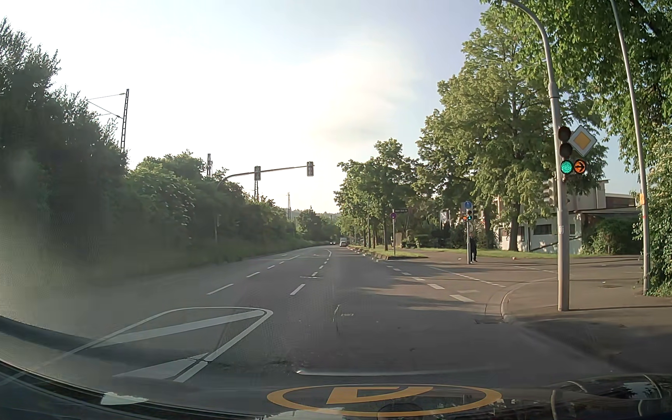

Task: Follow the waypoints while adhering to traffic rules and regulations

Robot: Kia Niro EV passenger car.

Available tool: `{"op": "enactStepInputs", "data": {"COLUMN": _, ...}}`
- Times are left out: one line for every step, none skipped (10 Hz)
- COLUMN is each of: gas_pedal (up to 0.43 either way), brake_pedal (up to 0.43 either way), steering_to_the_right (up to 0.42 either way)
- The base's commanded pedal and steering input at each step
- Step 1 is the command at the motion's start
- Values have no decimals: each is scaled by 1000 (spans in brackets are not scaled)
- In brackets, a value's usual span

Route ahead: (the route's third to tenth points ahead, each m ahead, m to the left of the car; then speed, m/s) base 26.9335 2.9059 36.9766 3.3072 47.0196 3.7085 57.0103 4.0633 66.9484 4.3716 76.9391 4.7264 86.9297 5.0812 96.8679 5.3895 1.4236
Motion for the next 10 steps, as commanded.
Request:
{"op": "enactStepInputs", "data": {"gas_pedal": 531, "brake_pedal": 0, "steering_to_the_right": -24}}
{"op": "enactStepInputs", "data": {"gas_pedal": 539, "brake_pedal": 0, "steering_to_the_right": -31}}
{"op": "enactStepInputs", "data": {"gas_pedal": 551, "brake_pedal": 0, "steering_to_the_right": -32}}
{"op": "enactStepInputs", "data": {"gas_pedal": 551, "brake_pedal": 0, "steering_to_the_right": -32}}
{"op": "enactStepInputs", "data": {"gas_pedal": 559, "brake_pedal": 0, "steering_to_the_right": -32}}
{"op": "enactStepInputs", "data": {"gas_pedal": 571, "brake_pedal": 0, "steering_to_the_right": -32}}
{"op": "enactStepInputs", "data": {"gas_pedal": 571, "brake_pedal": 0, "steering_to_the_right": -32}}
{"op": "enactStepInputs", "data": {"gas_pedal": 571, "brake_pedal": 0, "steering_to_the_right": -32}}
{"op": "enactStepInputs", "data": {"gas_pedal": 579, "brake_pedal": 0, "steering_to_the_right": -31}}
{"op": "enactStepInputs", "data": {"gas_pedal": 579, "brake_pedal": 0, "steering_to_the_right": -28}}
